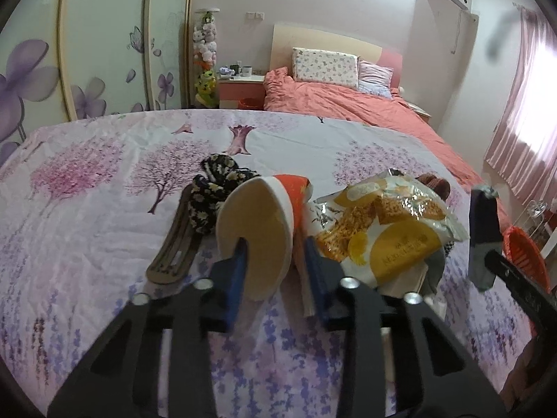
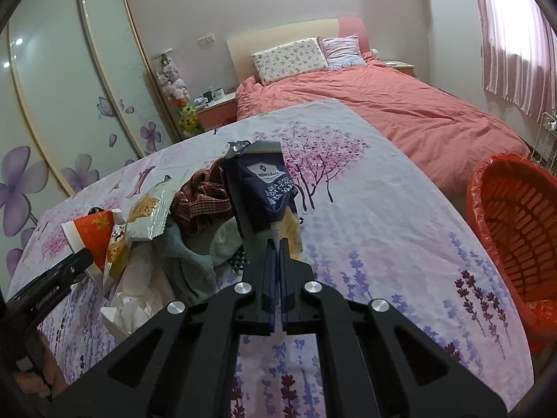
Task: Collect trash
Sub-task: 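Grasp the dark blue snack bag with the right tool while the left tool grasps the white paper cup, then carry both items over the orange basket and open both tools to drop them, then move back to the bed and grasp the brown wooden comb with the left tool, then grasp the yellow chip bag with the right tool and lift it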
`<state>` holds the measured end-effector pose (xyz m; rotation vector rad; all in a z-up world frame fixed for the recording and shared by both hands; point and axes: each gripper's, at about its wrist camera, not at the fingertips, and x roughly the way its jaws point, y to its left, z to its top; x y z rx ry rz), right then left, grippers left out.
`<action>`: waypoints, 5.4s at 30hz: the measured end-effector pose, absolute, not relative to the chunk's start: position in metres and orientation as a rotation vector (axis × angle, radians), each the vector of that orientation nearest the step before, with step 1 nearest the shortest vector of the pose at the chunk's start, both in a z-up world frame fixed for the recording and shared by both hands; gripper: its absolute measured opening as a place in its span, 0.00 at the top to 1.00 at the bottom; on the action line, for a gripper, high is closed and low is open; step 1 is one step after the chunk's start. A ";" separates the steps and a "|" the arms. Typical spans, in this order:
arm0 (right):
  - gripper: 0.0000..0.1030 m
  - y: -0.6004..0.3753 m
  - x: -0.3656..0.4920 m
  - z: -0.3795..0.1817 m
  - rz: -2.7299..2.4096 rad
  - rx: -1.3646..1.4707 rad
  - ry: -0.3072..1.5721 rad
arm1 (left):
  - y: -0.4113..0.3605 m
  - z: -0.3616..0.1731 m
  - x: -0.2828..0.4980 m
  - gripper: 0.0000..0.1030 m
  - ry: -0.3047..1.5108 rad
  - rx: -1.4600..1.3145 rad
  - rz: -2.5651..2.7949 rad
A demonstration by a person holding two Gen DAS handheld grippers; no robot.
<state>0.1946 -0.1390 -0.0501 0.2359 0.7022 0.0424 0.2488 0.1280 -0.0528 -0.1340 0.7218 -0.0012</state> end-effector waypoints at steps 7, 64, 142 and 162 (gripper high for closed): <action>0.98 -0.142 0.191 -0.045 0.042 0.242 0.688 | 0.131 -0.047 0.258 0.96 0.695 -0.139 -0.011; 0.98 -0.366 0.102 -0.020 -0.279 0.423 0.488 | -0.215 0.017 0.187 0.96 0.610 -0.007 -0.722; 0.61 -0.066 0.194 -0.035 0.171 0.184 0.734 | 0.208 -0.084 0.288 0.60 0.893 -0.116 0.105; 0.71 -0.035 0.223 -0.050 0.215 0.156 0.783 | 0.258 -0.082 0.282 0.69 0.888 -0.159 0.178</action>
